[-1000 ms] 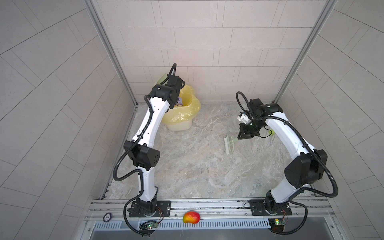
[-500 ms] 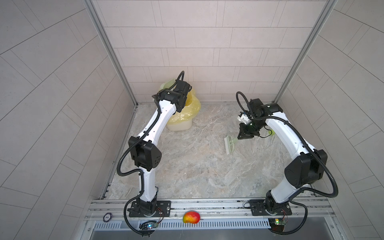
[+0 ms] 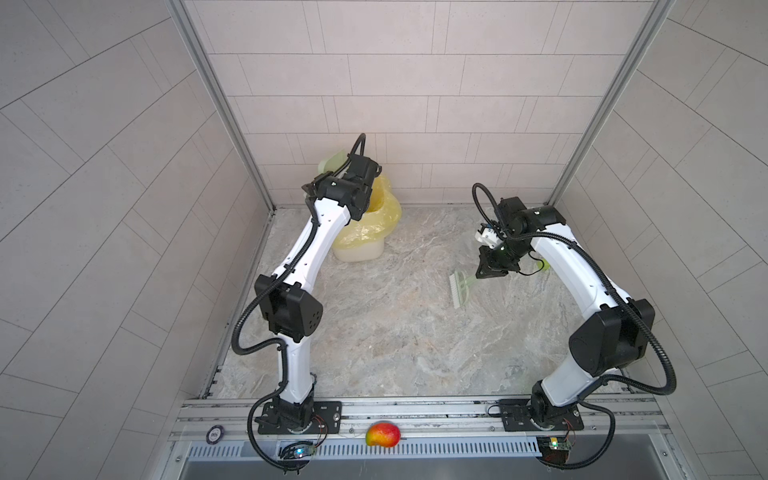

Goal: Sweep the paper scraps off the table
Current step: 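Tip the green dustpan over the yellow bin with the left gripper, then lower the dustpan to the table while the right gripper sets the brush down beside it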

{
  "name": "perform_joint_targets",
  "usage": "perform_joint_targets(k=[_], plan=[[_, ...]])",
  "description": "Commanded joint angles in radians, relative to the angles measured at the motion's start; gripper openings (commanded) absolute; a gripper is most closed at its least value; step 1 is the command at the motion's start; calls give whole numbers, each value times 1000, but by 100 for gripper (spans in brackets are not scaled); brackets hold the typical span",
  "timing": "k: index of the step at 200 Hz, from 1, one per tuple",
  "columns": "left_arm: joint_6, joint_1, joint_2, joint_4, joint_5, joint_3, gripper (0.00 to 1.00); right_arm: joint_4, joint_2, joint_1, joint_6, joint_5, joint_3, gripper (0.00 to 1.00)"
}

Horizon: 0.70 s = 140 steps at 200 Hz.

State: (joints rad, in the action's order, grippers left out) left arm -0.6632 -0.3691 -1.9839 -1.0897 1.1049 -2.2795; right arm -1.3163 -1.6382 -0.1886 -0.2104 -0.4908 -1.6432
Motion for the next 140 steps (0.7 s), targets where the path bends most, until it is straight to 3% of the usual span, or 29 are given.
perform_joint_targets(k=[1,46,91,129,140], plan=[[197,-16,38,-110,-129,-99,0,10,32,10,-8,21,12,0],[445,-104,147,-115,-416,-9,0,104,49,35,-45,-16,33,0],[645,-276,259,15,-694,279,0,310,60,69,-146,-82,89,0],[787,-352,312,147,-1024,548,0,548,75,89,-255,-139,192,0],[809,-376,319,176,-1069,620,0,607,73,95,-280,-145,221,0]])
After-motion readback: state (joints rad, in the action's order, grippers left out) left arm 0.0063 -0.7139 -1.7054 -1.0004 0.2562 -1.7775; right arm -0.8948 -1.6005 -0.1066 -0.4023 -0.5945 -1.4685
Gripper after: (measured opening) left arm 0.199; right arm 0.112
